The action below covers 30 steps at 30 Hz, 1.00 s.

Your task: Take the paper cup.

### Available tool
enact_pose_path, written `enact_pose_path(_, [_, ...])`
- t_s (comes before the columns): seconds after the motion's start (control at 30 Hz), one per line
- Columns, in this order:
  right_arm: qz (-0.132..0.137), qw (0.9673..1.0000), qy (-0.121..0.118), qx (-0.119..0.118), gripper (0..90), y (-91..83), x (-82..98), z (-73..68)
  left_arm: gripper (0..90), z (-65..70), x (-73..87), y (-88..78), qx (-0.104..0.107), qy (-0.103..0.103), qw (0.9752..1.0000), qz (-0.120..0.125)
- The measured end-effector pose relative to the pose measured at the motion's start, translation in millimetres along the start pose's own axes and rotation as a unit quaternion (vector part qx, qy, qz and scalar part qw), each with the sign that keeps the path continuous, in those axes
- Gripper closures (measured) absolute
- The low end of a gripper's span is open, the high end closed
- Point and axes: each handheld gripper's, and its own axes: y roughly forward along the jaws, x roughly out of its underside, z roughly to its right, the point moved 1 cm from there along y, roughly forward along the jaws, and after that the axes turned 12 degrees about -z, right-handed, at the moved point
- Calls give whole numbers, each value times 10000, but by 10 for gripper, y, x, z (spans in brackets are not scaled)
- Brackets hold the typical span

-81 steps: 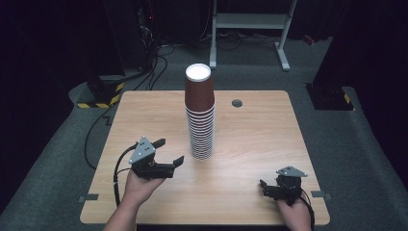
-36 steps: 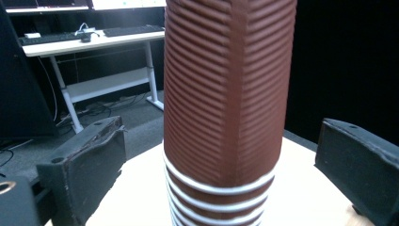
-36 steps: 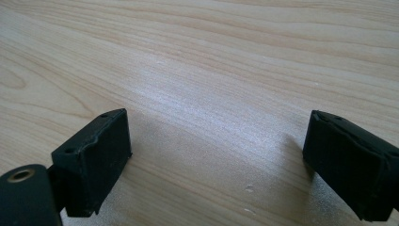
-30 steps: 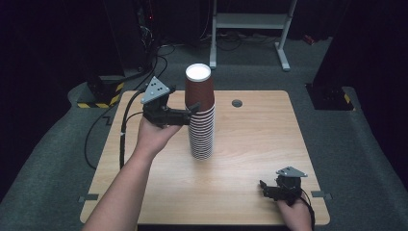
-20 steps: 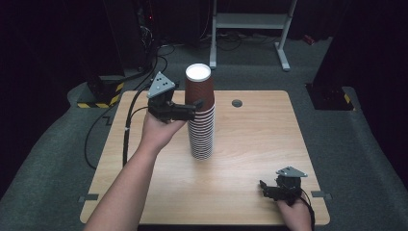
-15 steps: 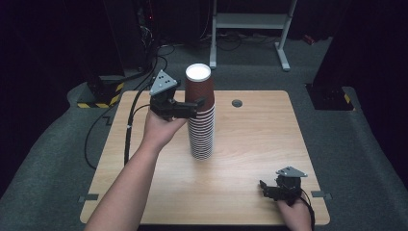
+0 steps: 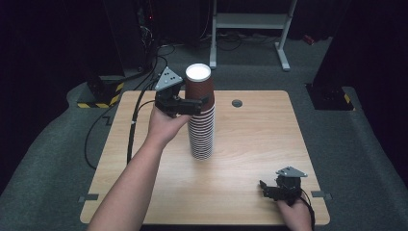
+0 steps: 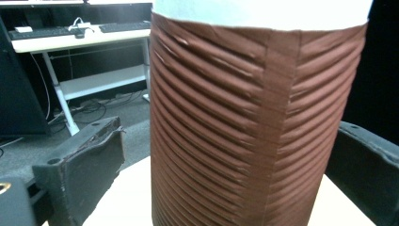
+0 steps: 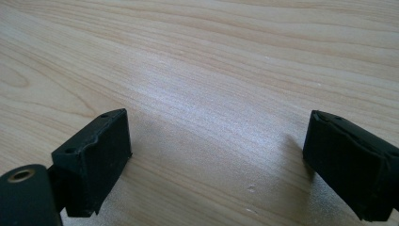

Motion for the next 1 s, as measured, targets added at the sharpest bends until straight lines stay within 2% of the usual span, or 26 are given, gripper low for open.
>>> enact_pose_path(0.63, [1,10000,-7,-6,80,-1,2,-2,129,7,19,40,162,78,9998,97])
enact_pose_path(0.73, [0,10000,-7,-5,79,-1,2,-3,132,4,22,36,196,3,9998,95])
enact_pose_path(1.0, [0,10000,-10,-3,79,-1,2,-3,130,31,16,61,83,88,9998,158])
